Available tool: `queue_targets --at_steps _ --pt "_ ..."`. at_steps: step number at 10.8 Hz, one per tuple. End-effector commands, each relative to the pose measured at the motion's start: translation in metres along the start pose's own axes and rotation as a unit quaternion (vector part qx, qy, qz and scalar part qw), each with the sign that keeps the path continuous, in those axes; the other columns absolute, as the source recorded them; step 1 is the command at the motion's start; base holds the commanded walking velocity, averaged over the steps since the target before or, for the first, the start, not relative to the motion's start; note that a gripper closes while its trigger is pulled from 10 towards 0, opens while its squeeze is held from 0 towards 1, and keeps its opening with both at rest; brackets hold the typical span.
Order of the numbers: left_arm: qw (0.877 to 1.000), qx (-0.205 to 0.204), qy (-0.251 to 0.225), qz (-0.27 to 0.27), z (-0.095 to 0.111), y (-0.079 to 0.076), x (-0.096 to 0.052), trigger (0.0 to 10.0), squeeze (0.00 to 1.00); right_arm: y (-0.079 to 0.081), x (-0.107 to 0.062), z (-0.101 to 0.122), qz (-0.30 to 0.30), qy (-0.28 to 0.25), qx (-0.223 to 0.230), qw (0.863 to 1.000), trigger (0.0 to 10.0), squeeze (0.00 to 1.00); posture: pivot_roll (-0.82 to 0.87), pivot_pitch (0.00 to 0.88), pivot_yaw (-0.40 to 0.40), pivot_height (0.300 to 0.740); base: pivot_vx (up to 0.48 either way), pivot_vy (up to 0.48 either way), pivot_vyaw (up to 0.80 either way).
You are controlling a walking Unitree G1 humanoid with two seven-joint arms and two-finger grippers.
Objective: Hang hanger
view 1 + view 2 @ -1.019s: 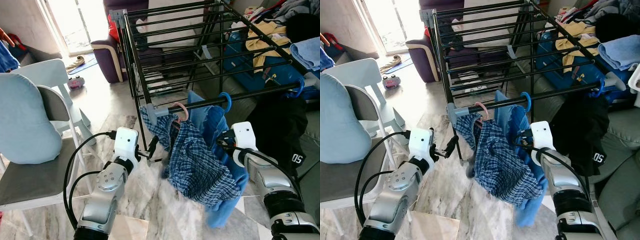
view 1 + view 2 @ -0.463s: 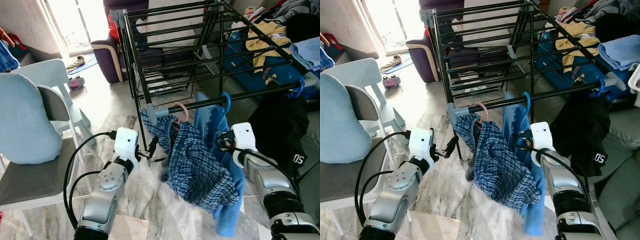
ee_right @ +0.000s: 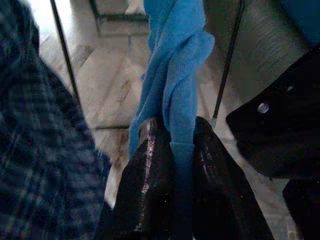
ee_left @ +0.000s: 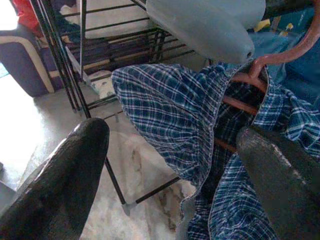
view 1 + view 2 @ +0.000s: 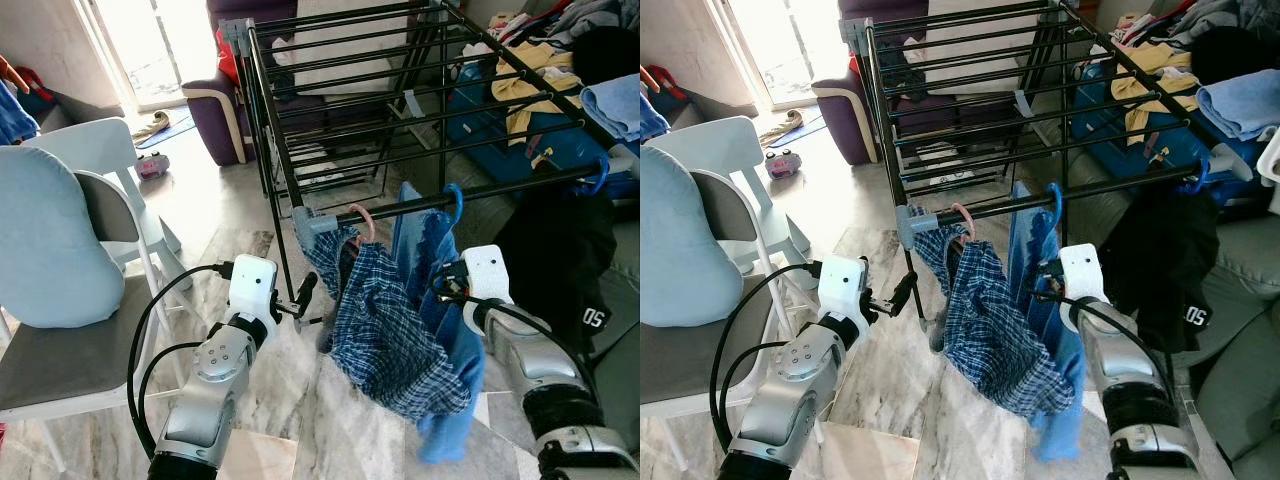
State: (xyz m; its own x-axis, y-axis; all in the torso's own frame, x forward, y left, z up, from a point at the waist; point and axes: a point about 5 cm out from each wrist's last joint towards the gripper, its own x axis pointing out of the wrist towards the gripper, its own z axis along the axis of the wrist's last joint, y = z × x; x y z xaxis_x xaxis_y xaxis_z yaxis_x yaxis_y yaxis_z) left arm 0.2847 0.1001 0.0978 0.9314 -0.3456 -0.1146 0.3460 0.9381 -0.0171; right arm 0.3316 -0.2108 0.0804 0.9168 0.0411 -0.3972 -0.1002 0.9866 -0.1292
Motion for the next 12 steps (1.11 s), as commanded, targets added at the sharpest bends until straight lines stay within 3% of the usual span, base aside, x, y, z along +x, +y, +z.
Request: queue_targets --at_steps 1,2,3,4,6,8,11,12 --pt "1.000 0.006 -0.002 -0.004 0.002 0.001 0.002 10.0 0.00 -0.001 -0.002 0.023 -0.014 -0.059 0.010 0.998 3.3 0.00 -0.12 0.000 0.105 0.740 0.000 0.000 0.00" --pt "1.000 0.003 -0.005 -0.005 0.002 0.000 0.002 10.0 0.00 -0.001 -0.009 0.027 -0.025 -0.085 0.019 0.996 4.6 0.00 -0.12 0.000 0.103 0.740 0.000 0.000 0.00" --pt "1.000 0.002 -0.008 -0.002 0.003 0.000 0.002 10.0 0.00 -0.003 -0.021 0.022 -0.043 -0.105 0.020 0.993 7.7 0.00 -0.12 0.000 0.098 0.740 0.000 0.000 0.00" --pt "1.000 0.003 -0.010 -0.001 0.002 0.000 0.002 10.0 0.00 -0.007 -0.034 0.012 -0.064 -0.115 0.031 0.991 10.0 0.00 -0.12 0.000 0.099 0.740 0.000 0.000 0.00" --pt "1.000 0.003 -0.014 -0.006 0.004 -0.004 0.004 10.0 0.00 -0.005 -0.055 -0.004 -0.079 -0.119 0.045 0.989 10.0 0.00 -0.13 0.000 0.103 0.740 0.000 0.000 0.00" --pt "1.000 0.007 -0.016 -0.008 0.004 -0.005 0.006 10.0 0.00 0.012 -0.074 -0.022 -0.056 -0.107 0.047 0.992 10.0 0.00 -0.15 0.000 0.105 0.740 0.000 0.000 0.00" --pt "1.000 0.006 -0.023 -0.007 0.007 -0.009 0.007 10.0 0.00 0.012 -0.074 -0.019 -0.056 -0.105 0.061 0.991 10.0 0.00 -0.14 0.000 0.098 0.740 0.000 0.000 0.00" --pt "1.000 0.009 -0.024 -0.006 0.007 -0.008 0.008 10.0 0.00 0.020 -0.070 -0.015 -0.031 -0.105 0.064 0.992 10.0 0.00 -0.14 0.000 0.094 0.740 -0.240 0.000 0.00"
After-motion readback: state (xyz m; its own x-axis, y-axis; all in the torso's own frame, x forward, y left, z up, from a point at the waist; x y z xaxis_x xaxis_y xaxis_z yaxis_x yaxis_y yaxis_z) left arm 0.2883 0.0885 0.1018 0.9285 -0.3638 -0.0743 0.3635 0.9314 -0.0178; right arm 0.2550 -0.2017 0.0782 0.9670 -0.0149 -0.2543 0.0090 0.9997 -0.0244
